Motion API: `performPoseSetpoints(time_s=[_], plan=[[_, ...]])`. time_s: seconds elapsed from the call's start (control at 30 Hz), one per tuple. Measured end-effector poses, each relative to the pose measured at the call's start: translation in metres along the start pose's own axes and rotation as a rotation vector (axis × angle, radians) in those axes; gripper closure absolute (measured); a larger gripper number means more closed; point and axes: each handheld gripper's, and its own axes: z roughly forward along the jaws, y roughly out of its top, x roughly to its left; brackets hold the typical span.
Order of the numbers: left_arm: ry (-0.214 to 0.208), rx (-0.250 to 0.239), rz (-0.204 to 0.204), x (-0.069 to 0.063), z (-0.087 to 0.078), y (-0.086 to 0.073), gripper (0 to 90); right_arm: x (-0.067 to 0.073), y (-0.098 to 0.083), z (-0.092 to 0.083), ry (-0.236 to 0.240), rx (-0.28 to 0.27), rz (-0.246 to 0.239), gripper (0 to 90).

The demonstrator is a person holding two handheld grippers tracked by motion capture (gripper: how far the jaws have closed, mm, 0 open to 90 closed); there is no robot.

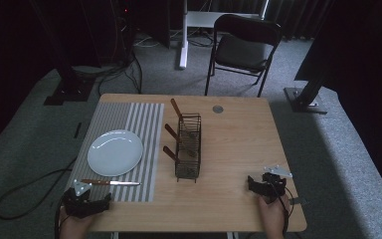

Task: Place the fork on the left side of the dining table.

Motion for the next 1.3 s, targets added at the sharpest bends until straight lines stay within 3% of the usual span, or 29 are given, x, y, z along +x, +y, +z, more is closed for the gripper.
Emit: performPoseSetpoints(time_s=[0.13,0.8,1.03,1.3], plan=[[-0.019,0.010,0.021,0.003,-0.001,0.000,0.0,0.000,0.000,0.000,0.000,0.000,0.000,13.5],[-0.016,0.011,0.018,0.002,-0.001,0.000,0.0,0.000,0.000,0.000,-0.001,0.000,0.002,13.5],[-0.011,0.031,0.007,0.001,-0.003,0.002,2.9,0.000,0.000,0.000,-0.002,0.000,0.003,13.5],[-0.073,0.009,0.025,-0.010,-0.014,0.008,2.9,0.000,0.000,0.000,-0.002,0.000,0.004,13.5]])
